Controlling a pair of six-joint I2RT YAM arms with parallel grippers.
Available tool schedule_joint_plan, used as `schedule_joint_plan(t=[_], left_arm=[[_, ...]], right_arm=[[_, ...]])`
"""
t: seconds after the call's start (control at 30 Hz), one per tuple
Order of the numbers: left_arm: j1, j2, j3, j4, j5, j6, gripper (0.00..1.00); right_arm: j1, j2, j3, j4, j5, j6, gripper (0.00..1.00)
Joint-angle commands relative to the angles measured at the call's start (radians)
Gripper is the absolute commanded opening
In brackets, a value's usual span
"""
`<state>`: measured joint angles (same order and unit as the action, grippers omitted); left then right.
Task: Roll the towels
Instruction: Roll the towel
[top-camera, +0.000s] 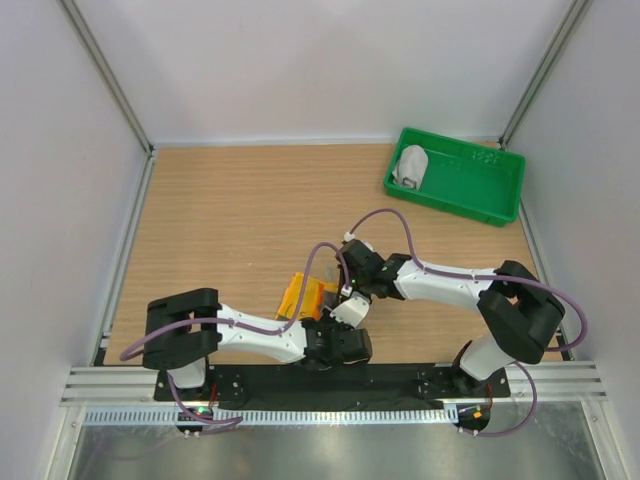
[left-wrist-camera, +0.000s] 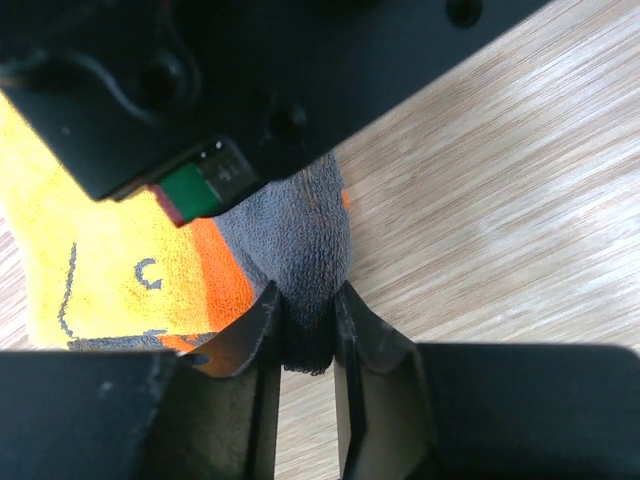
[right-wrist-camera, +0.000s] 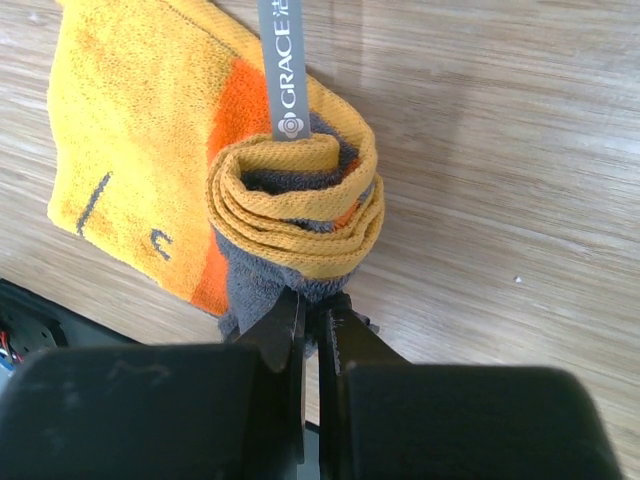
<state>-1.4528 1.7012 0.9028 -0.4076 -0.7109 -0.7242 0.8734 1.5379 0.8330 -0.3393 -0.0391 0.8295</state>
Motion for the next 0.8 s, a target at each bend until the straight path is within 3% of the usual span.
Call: schedule_joint_plan(t=[0.0,0.07,0.17,0.23,0.27,0.37,0.6,0.77], left_arm=[[0.006,-0.032,-0.047,0.03,0.016,-0.005,0.2],[0.006,-0.046,-0.064,0.076,0.065,0.023,0.17],[0.011,-0.075,-0.091,0.137,0.14,0.037,0.16],[0.012,-0.092,-0.11,0.162,0.175,0.04,0.15],[0.022,-0.097,-0.114,0.176,0.194,0.039,0.15],[0.045,-0.104,-0.127,0.225,0.29,0.031,0.13],[0.113,-0.178,-0.176,0.325,0.425,0.003,0.09],[0.204,-0.271,-0.31,0.525,0.586,-0.073,0.03]], right_arm=[[0.006,-0.004,0.051,-0.064,0.01,-0.043,0.06],[-0.004,-0.002,0.067,-0.087,0.022,-0.067,0.09],[-0.043,-0.016,0.086,-0.118,0.033,-0.101,0.34],[-0.08,-0.033,0.094,-0.142,0.034,-0.122,0.45],[-0.135,-0.039,0.101,-0.15,0.033,-0.145,0.52],[-0.259,-0.084,0.107,-0.176,0.019,-0.182,0.63],[-0.37,-0.223,0.095,-0.182,0.091,-0.227,0.72],[-0.378,-0.347,-0.032,-0.072,0.053,-0.208,0.73]])
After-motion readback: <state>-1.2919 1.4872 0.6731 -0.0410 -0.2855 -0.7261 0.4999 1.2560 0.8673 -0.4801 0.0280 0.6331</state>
